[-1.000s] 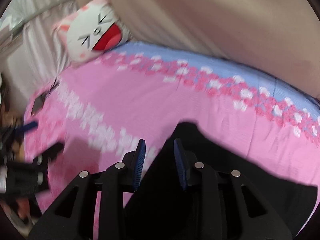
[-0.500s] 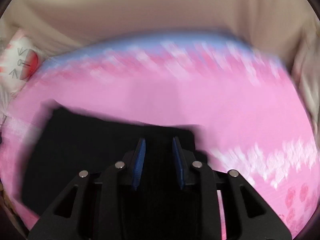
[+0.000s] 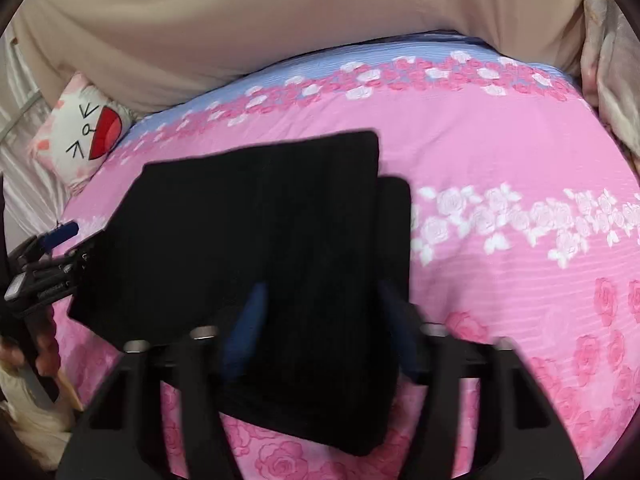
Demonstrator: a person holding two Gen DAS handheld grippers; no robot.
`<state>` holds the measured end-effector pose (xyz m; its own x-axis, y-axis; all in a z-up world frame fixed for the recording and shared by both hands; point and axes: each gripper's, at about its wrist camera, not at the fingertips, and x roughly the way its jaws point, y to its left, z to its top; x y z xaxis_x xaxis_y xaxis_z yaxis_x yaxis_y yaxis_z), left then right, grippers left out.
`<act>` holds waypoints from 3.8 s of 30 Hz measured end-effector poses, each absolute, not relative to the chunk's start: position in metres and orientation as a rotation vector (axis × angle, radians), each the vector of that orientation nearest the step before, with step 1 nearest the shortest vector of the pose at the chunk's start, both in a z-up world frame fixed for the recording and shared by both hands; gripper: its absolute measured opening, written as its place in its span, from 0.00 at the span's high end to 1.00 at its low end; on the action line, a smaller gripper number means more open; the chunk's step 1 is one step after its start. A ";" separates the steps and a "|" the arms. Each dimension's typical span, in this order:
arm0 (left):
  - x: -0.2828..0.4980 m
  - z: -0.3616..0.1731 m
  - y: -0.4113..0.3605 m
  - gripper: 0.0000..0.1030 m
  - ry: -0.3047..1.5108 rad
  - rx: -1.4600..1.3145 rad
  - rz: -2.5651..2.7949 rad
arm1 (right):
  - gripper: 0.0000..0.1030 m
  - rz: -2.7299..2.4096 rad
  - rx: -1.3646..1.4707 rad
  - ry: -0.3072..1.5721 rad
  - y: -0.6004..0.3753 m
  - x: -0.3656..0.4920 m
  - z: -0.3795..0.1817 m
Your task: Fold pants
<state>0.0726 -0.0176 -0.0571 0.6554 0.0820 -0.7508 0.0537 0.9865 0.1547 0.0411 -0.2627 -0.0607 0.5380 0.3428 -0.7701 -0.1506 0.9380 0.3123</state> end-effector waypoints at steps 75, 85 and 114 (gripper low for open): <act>0.005 -0.058 0.011 0.07 0.956 0.052 -0.068 | 0.21 0.108 0.262 0.875 -0.299 -0.052 -0.020; 0.009 -0.060 0.009 0.07 0.913 0.132 0.026 | 0.20 0.113 0.248 0.870 -0.287 -0.043 -0.018; 0.022 -0.068 0.007 0.06 0.921 0.114 0.002 | 0.20 0.104 0.205 0.894 -0.281 -0.023 -0.025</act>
<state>0.0216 0.0067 -0.0678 0.6051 0.0504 -0.7945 0.0473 0.9940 0.0990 -0.0226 -0.2812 -0.0249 0.6231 0.1753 -0.7623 -0.0045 0.9753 0.2207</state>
